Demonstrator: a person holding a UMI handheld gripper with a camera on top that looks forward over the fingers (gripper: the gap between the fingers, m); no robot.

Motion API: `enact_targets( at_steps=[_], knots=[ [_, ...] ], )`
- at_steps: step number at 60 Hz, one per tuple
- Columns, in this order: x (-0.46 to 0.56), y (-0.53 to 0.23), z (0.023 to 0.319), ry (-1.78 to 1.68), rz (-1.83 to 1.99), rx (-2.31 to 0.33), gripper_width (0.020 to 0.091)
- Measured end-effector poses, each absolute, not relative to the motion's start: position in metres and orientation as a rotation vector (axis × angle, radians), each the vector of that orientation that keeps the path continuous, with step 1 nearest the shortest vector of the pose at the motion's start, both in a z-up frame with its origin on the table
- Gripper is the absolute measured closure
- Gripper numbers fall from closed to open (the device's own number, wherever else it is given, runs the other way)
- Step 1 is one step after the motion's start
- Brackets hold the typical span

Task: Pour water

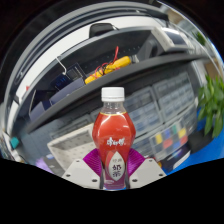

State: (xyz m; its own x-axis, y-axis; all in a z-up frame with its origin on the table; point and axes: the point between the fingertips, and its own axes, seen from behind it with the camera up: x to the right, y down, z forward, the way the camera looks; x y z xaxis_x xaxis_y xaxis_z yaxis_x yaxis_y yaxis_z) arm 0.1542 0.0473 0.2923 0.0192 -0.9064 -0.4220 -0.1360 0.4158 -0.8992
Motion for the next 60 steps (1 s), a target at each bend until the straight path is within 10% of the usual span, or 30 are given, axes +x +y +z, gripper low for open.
enact_targets(
  at_steps=[41,60],
  knots=[
    [0.155,-0.151,0.075,1.617,-1.14,-1.393,0.0786],
    [0.158,-0.151,0.084,1.574,-1.166,-1.3,0.0713]
  ],
)
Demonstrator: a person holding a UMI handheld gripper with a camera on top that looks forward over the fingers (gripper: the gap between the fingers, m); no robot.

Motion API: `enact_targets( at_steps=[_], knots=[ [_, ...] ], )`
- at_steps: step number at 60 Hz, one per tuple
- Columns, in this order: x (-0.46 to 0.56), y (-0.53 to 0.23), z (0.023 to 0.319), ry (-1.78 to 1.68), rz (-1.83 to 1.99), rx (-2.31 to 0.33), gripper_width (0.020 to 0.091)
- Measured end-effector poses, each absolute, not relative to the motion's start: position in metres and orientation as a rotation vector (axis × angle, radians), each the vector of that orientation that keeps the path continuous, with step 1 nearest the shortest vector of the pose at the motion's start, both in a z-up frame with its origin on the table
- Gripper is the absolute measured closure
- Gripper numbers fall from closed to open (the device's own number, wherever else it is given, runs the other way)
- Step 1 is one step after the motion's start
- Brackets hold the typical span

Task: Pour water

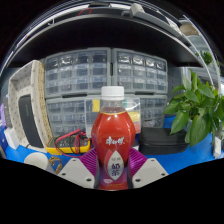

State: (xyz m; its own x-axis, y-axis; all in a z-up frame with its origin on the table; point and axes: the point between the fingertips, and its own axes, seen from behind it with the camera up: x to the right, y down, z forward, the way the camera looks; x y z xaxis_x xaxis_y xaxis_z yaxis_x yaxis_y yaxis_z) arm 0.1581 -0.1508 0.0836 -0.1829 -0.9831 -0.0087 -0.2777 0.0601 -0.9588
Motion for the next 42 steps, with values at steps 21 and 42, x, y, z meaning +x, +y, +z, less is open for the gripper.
enact_targets(
  at_steps=[21,42],
  knots=[
    [0.095,-0.133,0.071,1.727,-1.114,-1.334,0.0305],
    [0.005,-0.041,0.163,1.727,-1.072,-1.416,0.0311]
  ],
)
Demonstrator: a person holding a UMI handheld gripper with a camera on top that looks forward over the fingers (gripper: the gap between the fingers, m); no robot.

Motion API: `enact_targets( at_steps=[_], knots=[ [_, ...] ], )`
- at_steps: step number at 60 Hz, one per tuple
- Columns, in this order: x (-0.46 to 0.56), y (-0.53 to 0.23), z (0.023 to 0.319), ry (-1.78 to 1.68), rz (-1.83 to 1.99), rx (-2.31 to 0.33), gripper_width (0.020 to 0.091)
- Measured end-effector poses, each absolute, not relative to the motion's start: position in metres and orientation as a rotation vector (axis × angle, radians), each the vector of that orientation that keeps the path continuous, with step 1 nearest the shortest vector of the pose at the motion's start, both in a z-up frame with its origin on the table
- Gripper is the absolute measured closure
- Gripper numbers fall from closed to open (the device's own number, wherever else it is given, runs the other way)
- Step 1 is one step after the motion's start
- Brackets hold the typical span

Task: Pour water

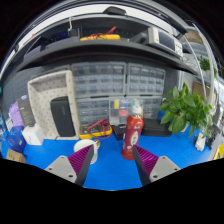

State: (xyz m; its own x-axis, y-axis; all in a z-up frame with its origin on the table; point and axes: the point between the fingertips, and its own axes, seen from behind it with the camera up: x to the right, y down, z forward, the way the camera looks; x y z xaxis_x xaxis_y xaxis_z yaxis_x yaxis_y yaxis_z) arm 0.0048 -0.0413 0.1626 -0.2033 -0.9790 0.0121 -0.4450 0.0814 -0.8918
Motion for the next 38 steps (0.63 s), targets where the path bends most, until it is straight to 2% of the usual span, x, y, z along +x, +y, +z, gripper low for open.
enact_targets(
  at_steps=[12,21,38],
  knots=[
    [-0.013,0.01,0.217,1.631,-1.057,-1.425,0.0303],
    [-0.025,0.032,0.246,1.585,-1.054,-1.395,0.0308],
    [-0.042,0.049,0.255,1.578,-1.052,-1.404,0.031]
  ],
)
